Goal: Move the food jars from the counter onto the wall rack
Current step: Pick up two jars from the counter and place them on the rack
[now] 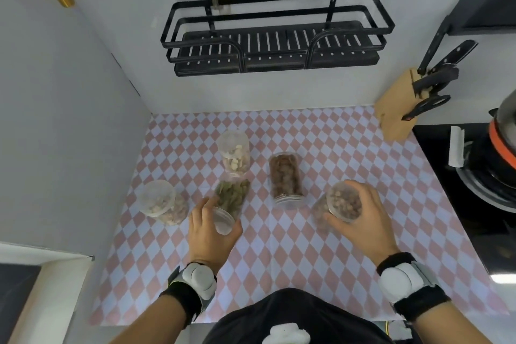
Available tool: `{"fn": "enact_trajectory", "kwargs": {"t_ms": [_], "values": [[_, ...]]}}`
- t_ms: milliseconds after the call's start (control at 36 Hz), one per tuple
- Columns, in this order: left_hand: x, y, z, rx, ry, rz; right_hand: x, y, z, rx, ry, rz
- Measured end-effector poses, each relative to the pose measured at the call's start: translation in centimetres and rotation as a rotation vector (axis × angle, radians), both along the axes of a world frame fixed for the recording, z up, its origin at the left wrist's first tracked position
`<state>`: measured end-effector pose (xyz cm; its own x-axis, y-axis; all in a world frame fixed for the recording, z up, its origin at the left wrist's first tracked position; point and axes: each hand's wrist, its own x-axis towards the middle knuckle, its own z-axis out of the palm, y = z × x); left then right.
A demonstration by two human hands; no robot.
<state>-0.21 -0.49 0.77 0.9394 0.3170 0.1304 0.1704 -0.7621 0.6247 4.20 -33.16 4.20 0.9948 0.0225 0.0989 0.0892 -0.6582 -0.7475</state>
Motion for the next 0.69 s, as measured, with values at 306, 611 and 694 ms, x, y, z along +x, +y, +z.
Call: {"fn": "enact_trajectory", "kwargs": {"t_ms": [306, 611, 694], "values": [[2.2, -1.6, 6.1, 0.034, -0.24, -0.121, 1.0, 2.2, 3.5, -0.036, -0.131, 0.11], [6.1, -1.8, 14.6, 0.063, -0.432, -0.291, 2.9, 4.3, 8.9, 0.011, -0.199, 0.193], [7.1, -1.5, 16.2, 0.069, -0.447, -0.309, 3.9, 5.0, 10.3, 0.032, -0.222, 0.208]]}}
